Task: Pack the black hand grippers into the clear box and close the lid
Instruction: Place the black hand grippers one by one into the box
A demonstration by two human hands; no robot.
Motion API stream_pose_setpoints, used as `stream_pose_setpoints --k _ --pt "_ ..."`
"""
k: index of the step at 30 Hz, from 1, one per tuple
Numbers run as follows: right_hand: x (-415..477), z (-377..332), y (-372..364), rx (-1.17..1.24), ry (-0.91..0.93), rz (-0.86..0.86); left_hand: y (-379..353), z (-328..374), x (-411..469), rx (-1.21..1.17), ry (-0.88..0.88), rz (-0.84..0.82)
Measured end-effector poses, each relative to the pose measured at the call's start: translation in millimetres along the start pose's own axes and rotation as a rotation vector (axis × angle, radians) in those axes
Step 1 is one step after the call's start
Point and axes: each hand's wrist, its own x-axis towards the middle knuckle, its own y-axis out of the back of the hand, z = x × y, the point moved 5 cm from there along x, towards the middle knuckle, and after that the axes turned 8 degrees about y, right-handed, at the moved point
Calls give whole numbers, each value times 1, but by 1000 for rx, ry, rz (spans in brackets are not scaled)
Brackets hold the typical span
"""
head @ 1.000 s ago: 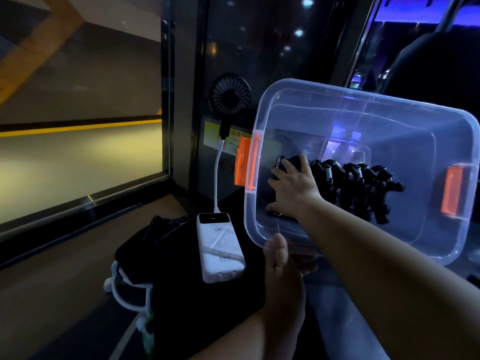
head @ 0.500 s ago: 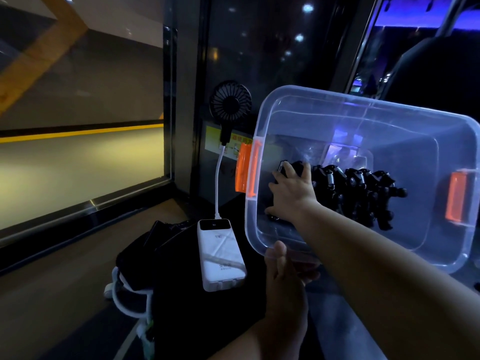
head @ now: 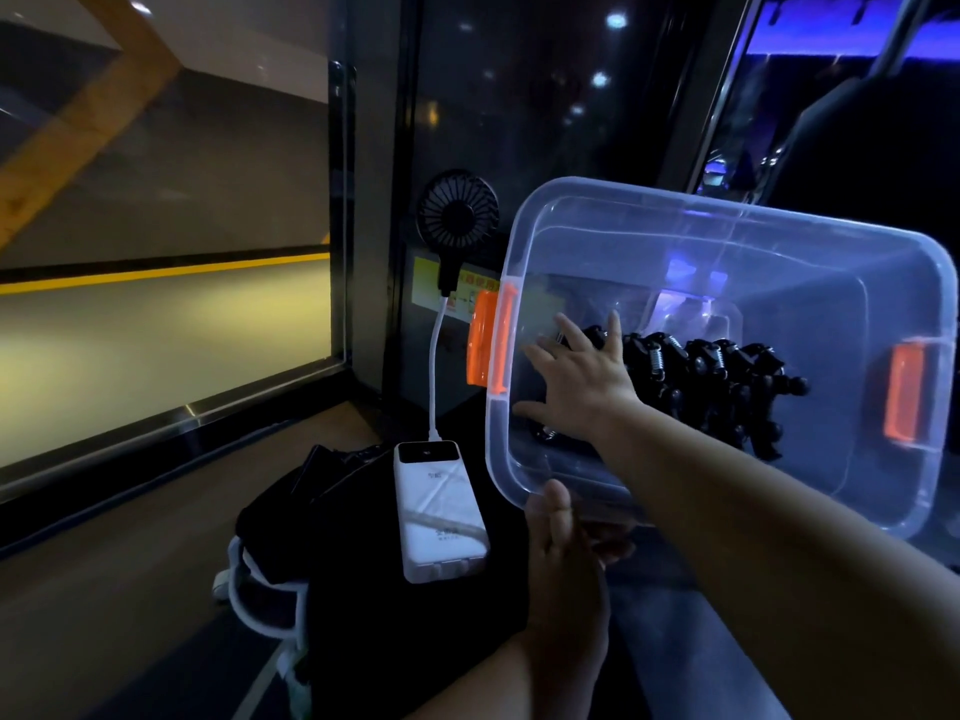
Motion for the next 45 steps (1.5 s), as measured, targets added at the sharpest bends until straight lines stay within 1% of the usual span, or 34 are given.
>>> stream_pose_setpoints --k 4,8,11,15,20,23,25,27,32,36,38,45 --pt "-19 8 16 109 -57 126 0 3 -3 -28 -15 27" --pt "-55 21 24 212 -171 218 0 5 -3 -31 19 61" --pt "-96 33 29 266 -257 347 0 5 -3 8 0 111" --pt "-162 50 29 297 -374 515 -1 5 -2 14 -20 119" --pt "-237 68 17 335 -509 564 0 2 -2 81 -24 131" --pt "-269 76 9 325 -587 514 -1 0 0 168 -35 132" --pt "-287 81 1 307 -640 434 -1 -2 1 222 -49 141" --pt "-305 87 -6 296 -718 310 0 -2 2 249 -56 154" --pt "-343 99 -25 234 -883 -89 2 -3 4 238 -46 153" --pt "-363 106 -35 228 -982 -323 1 -3 4 239 -49 141" --pt "-369 107 -38 221 -1004 -348 1 -3 3 238 -51 143" --pt "-377 105 -32 135 -1079 -271 1 -2 4 242 -58 145"
